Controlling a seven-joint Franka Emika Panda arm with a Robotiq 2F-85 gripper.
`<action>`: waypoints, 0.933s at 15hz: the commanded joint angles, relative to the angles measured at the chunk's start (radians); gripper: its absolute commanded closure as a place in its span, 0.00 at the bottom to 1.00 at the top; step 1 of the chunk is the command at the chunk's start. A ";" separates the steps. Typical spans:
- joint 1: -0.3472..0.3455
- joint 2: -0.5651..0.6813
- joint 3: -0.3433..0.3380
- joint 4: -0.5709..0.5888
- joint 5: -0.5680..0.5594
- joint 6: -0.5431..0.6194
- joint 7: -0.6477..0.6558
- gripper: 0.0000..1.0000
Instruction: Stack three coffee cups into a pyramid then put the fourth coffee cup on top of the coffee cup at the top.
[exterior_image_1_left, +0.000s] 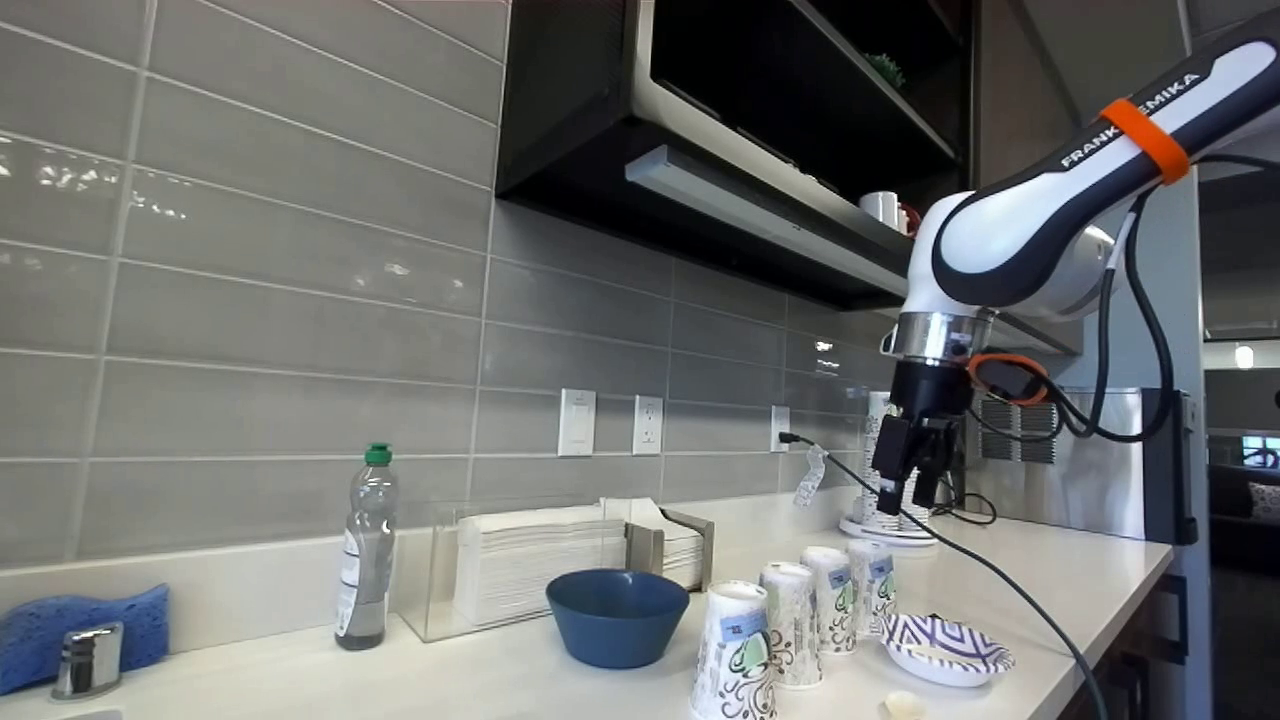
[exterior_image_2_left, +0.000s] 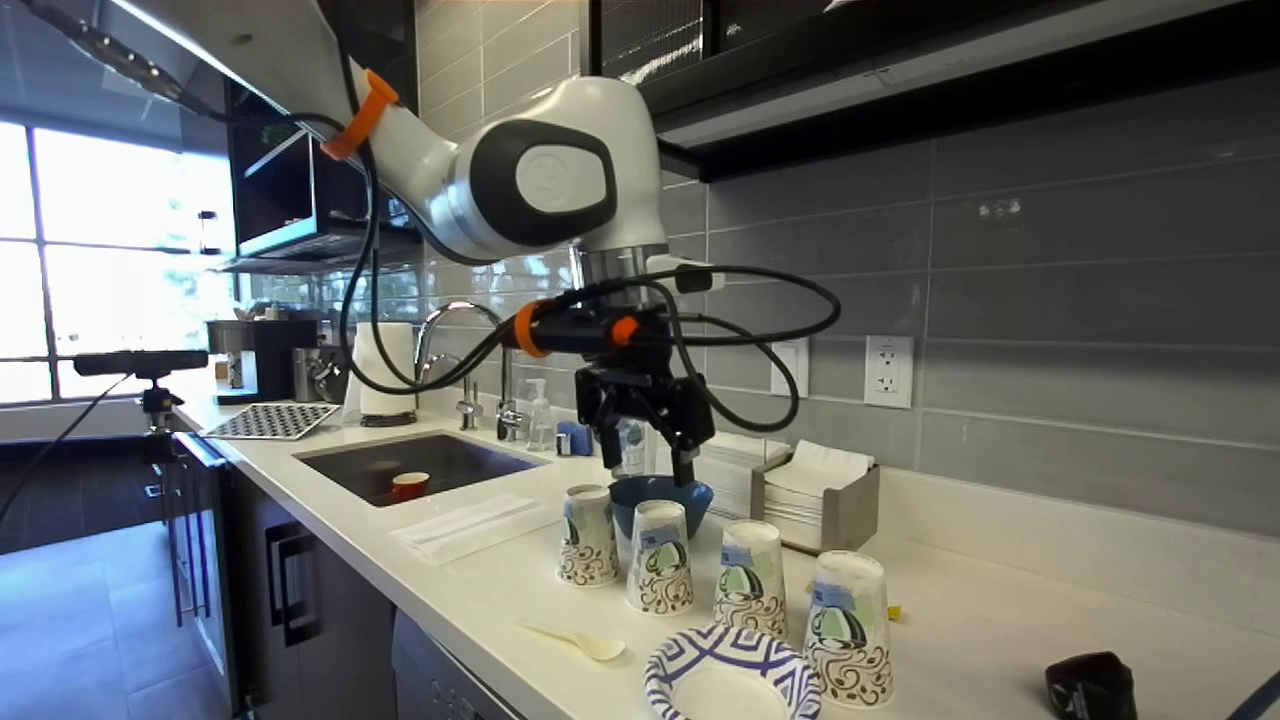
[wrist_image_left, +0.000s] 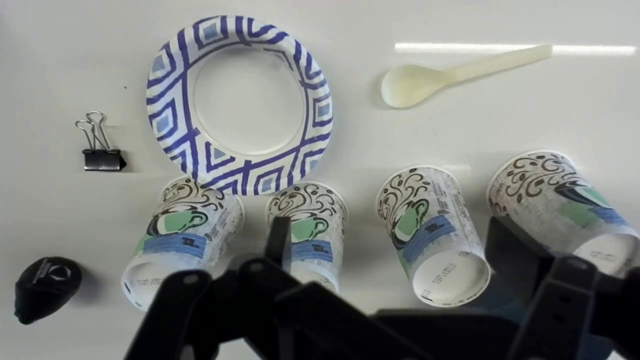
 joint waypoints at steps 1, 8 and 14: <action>0.013 0.041 0.032 0.065 -0.014 -0.071 -0.015 0.00; -0.020 0.116 0.030 0.157 -0.093 -0.072 -0.005 0.00; -0.047 0.234 -0.003 0.276 -0.100 -0.060 -0.014 0.00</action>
